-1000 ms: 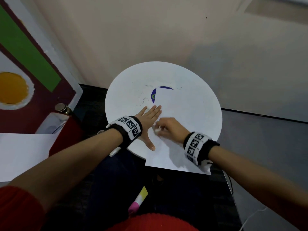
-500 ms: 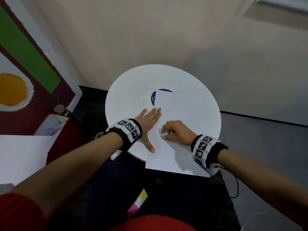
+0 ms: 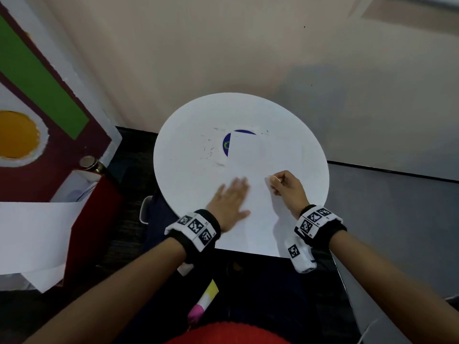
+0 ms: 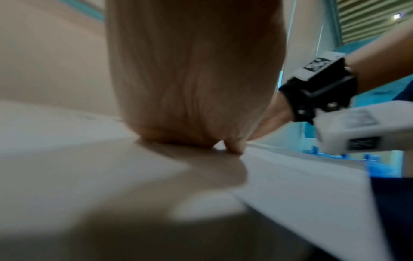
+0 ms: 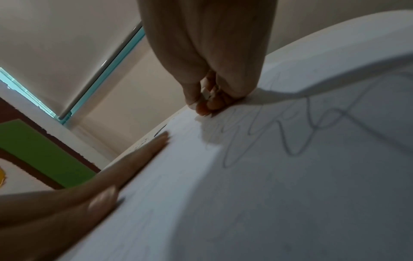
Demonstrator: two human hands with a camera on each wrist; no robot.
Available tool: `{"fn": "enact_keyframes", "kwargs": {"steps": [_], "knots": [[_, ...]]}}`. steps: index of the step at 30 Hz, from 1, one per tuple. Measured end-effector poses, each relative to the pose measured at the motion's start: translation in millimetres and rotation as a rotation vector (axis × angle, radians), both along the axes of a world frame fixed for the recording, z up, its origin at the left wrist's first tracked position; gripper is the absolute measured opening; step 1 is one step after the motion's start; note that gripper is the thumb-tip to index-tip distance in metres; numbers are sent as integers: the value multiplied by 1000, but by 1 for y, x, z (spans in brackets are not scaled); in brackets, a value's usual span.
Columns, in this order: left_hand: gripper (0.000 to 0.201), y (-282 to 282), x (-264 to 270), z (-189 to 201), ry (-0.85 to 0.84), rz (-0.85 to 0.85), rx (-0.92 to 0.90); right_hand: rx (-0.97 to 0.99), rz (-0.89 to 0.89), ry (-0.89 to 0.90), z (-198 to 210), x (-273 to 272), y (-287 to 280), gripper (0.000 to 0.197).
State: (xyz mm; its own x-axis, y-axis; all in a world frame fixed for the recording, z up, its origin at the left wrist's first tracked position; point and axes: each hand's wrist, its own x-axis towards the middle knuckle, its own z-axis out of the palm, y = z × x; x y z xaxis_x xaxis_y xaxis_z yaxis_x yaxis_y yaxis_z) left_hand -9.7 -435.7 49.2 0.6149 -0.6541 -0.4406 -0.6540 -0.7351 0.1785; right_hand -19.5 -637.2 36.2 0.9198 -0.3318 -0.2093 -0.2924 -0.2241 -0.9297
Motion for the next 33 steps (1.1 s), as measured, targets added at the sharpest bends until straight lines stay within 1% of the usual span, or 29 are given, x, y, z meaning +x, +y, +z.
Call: {"fn": "enact_keyframes", "kwargs": {"steps": [1,2,3,4,6,8,9,11,14,16,18,19,23,24,27,28,29,31,33], "knots": [[71,7,7,2,-37,161,64,-8,4,-6,0,-1,1,21],[73,13,12,6,-79,282,130,-21,17,-13,0,-1,1,21],[76,18,18,9,-123,340,165,-33,36,-17,1,0,2,19],[79,20,22,13,-168,328,158,-38,58,-22,3,0,2,16],[89,18,31,18,-191,155,61,-43,136,-23,9,2,6,11],[103,11,40,18,-134,-33,-7,-106,247,-29,17,4,15,8],[110,7,43,16,-107,-84,-14,-161,300,-41,20,6,20,7],[121,3,46,9,-73,-99,2,-311,384,-72,22,12,28,7],[130,0,45,0,-58,-29,8,-500,497,-111,22,11,38,8],[133,0,44,-1,-76,-25,-4,-566,642,-122,22,-3,45,12],[136,1,44,-1,-89,-39,0,-588,786,-107,26,-9,48,14],[139,1,45,-2,-92,-48,8,-602,799,-93,29,-4,47,16],[146,1,46,-2,-75,-50,25,-596,608,-102,30,25,36,14],[146,1,46,-2,-74,-45,19,-595,608,-101,29,21,39,16],[146,1,45,-2,-86,-45,10,-554,786,-82,28,-2,50,16],[146,1,45,-3,-86,-44,7,-540,819,-63,32,0,50,15],[146,1,45,-3,-86,-47,7,-541,803,-55,34,7,47,13],[145,1,46,-2,-74,-49,9,-553,702,-87,37,24,40,8],[145,0,46,-1,-66,-43,7,-567,666,-101,36,20,44,9]]}}
